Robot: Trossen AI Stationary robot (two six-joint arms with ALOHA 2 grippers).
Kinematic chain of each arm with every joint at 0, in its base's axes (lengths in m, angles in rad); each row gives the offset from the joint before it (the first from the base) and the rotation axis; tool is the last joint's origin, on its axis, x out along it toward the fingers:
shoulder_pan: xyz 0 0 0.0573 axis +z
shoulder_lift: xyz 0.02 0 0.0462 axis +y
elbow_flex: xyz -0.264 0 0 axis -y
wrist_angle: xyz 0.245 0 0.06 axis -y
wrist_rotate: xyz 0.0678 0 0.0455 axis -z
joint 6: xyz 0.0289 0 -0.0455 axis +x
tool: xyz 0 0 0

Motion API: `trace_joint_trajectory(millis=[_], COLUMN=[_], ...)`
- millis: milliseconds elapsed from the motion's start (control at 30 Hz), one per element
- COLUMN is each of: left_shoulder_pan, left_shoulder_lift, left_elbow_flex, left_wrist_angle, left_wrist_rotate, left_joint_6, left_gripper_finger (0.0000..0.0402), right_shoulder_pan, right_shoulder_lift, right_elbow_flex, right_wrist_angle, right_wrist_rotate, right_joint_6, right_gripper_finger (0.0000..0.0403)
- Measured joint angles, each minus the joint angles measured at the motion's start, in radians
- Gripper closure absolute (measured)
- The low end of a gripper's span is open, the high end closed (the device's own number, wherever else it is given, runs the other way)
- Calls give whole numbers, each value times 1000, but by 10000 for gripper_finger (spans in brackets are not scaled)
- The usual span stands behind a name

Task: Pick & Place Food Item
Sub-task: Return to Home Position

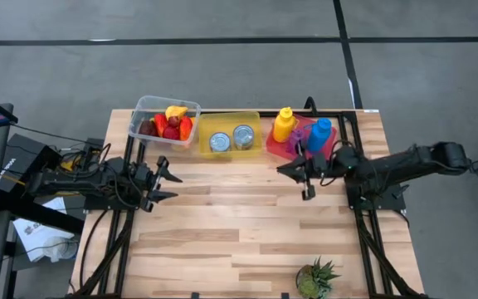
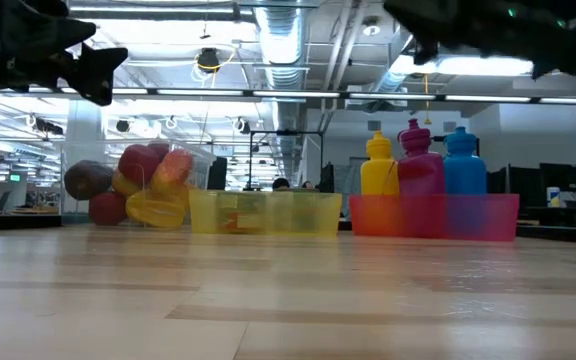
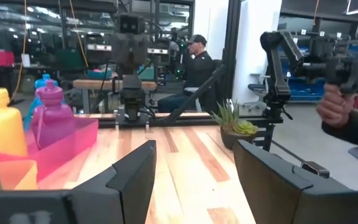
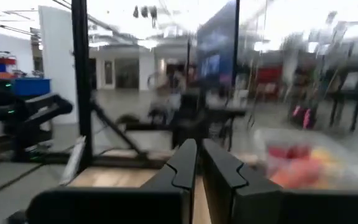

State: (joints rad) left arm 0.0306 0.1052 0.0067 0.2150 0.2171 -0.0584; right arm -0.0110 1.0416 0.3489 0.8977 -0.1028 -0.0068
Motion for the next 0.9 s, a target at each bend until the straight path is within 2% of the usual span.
trace_joint_trajectory(millis=[133, 333, 467, 567, 600, 900], left_shoulder_pan=[0, 5, 5, 5, 5, 5], left_shoulder_lift=[0, -8, -51, -103, -105, -105], left_elbow_flex=[0, 0, 0, 0, 0, 0], left_wrist_angle=[-7, -7, 4, -17, -21, -120], left_wrist_rotate=[10, 20, 71, 113, 115, 34], left_joint_6=[2, 24, 16, 2, 2, 4], left_gripper_finger=[192, 192, 192, 192, 192, 192], right_shoulder_pan=[56, 108, 116, 115, 114, 116], right_shoulder_lift=[-28, -50, -96, -137, -142, -186], right_elbow_flex=[-60, -148, -245, -335, -341, -339], right_wrist_angle=[-44, -54, -7, 129, 119, 3], right_wrist_rotate=[-84, -83, -83, -83, -84, -87], right_joint_6=[14, -10, -14, -7, 0, 26], right_gripper_finger=[386, 386, 386, 386, 386, 386])
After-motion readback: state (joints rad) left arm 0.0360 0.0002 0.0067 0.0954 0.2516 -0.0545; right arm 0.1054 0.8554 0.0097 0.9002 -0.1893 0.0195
